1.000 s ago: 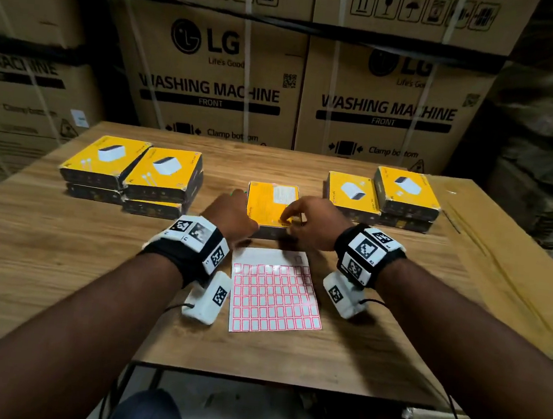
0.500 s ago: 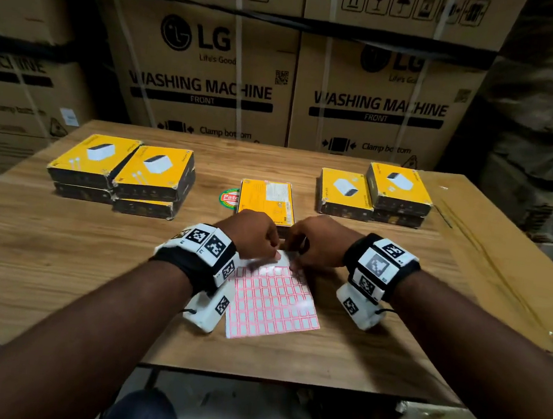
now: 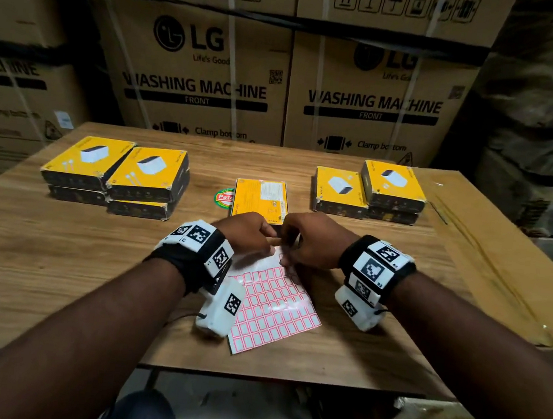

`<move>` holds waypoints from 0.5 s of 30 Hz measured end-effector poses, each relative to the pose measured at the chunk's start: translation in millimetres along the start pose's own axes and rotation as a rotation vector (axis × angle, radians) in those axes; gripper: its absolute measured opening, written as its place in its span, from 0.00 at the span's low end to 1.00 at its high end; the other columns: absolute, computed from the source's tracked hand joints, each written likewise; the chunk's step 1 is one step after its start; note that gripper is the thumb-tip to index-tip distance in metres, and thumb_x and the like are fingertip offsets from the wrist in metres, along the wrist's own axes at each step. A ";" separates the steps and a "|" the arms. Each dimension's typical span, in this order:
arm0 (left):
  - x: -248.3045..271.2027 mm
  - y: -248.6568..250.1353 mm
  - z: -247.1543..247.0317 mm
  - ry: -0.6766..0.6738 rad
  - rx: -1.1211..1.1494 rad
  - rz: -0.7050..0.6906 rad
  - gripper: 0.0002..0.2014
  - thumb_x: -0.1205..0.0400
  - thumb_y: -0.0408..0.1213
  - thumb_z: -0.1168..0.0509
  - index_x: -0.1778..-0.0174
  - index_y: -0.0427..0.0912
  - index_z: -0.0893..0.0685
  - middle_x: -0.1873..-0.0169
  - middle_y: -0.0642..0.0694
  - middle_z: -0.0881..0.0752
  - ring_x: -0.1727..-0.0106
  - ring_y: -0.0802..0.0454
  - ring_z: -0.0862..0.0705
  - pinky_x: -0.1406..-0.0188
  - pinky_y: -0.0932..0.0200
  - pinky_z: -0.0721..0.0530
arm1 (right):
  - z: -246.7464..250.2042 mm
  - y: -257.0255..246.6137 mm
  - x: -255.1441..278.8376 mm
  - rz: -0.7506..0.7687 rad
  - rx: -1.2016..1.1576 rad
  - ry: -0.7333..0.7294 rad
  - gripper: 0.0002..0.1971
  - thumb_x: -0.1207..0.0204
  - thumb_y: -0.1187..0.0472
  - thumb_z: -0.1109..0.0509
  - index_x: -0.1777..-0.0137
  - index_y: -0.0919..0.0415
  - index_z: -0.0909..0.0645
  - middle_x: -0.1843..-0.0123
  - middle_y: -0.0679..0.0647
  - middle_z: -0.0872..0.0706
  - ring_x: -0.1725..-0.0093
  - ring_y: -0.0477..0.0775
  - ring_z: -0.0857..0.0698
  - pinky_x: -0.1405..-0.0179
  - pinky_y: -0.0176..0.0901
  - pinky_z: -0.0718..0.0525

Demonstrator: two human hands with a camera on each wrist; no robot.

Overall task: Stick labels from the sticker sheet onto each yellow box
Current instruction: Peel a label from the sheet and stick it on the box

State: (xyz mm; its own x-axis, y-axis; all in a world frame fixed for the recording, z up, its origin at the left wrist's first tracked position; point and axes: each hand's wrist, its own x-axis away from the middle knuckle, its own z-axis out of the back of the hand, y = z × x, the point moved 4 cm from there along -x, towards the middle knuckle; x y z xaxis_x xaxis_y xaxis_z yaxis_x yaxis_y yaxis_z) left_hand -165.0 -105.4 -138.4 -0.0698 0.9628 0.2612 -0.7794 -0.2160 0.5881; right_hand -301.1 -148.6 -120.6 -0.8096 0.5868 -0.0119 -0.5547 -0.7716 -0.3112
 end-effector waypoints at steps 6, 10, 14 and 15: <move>-0.4 -7.3 1.7 0.060 0.035 0.030 0.09 0.26 0.32 0.26 0.61 0.53 0.16 0.59 0.50 0.11 0.49 0.48 0.12 0.41 0.52 0.15 | 4.5 -7.5 2.6 0.108 0.041 0.032 0.09 0.24 0.53 0.26 0.47 0.54 0.10 0.53 0.45 0.19 0.58 0.39 0.25 0.66 0.30 0.33; 0.4 -6.6 1.0 0.062 0.013 0.017 0.10 0.28 0.32 0.26 0.68 0.54 0.15 0.65 0.56 0.12 0.55 0.53 0.14 0.45 0.55 0.16 | 1.2 -11.1 0.9 0.152 0.042 0.033 0.09 0.24 0.56 0.27 0.48 0.56 0.10 0.50 0.51 0.14 0.59 0.41 0.25 0.59 0.35 0.30; 0.0 -7.0 1.0 0.037 -0.004 0.017 0.08 0.30 0.32 0.27 0.60 0.52 0.10 0.62 0.56 0.11 0.54 0.53 0.13 0.46 0.56 0.15 | 0.4 -8.8 -0.8 0.157 0.014 0.036 0.08 0.24 0.53 0.27 0.50 0.54 0.11 0.54 0.49 0.14 0.60 0.43 0.23 0.60 0.36 0.30; 0.4 -6.3 1.5 0.040 -0.005 0.016 0.09 0.29 0.32 0.27 0.59 0.50 0.10 0.63 0.57 0.11 0.55 0.54 0.14 0.49 0.58 0.16 | 0.1 -8.5 -1.1 0.157 0.016 0.034 0.08 0.24 0.53 0.28 0.50 0.53 0.12 0.55 0.49 0.13 0.61 0.43 0.22 0.61 0.36 0.29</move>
State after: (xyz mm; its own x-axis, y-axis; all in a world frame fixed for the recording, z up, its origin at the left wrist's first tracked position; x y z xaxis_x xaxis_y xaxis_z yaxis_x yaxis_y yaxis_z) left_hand -159.1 -103.9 -140.8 -0.1066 0.9650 0.2395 -0.7811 -0.2303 0.5804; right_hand -295.4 -142.8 -117.8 -0.8798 0.4664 -0.0916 -0.4250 -0.8582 -0.2878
